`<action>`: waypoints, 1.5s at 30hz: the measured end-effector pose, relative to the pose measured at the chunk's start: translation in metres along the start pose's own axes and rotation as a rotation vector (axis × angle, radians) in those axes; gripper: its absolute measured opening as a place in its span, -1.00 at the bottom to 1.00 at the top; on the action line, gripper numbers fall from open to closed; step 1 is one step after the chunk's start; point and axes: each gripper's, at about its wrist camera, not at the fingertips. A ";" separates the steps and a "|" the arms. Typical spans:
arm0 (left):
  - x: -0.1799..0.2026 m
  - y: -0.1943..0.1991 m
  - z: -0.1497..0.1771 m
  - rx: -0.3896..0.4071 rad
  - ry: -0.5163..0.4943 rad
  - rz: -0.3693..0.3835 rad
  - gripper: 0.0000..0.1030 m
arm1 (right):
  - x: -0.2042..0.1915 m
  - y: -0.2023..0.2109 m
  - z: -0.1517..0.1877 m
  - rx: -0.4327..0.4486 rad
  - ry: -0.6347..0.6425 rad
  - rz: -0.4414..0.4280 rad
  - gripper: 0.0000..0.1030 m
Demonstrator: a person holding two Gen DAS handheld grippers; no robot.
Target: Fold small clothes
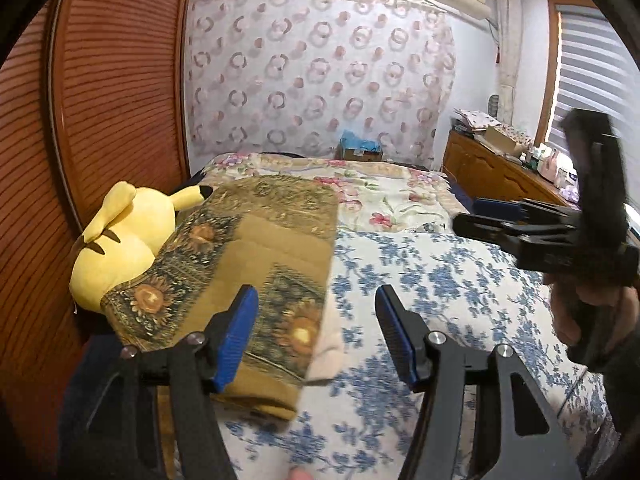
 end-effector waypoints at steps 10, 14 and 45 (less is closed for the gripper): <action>0.052 0.036 0.008 0.047 -0.043 0.021 0.17 | -0.015 0.108 0.050 0.108 -0.048 0.170 0.54; 0.072 0.050 0.012 0.062 -0.062 0.027 0.18 | -0.018 0.148 0.069 0.162 -0.080 0.261 0.54; 0.113 0.112 0.012 0.156 -0.092 0.066 0.18 | -0.025 0.235 0.120 0.273 -0.164 0.438 0.54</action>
Point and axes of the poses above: each gripper's, at about its wrist camera, not at the fingertips, and y roughly against the way its jaws point, x to its right, z to its underside, and after that the axes turned 13 degrees about -z, right-handed
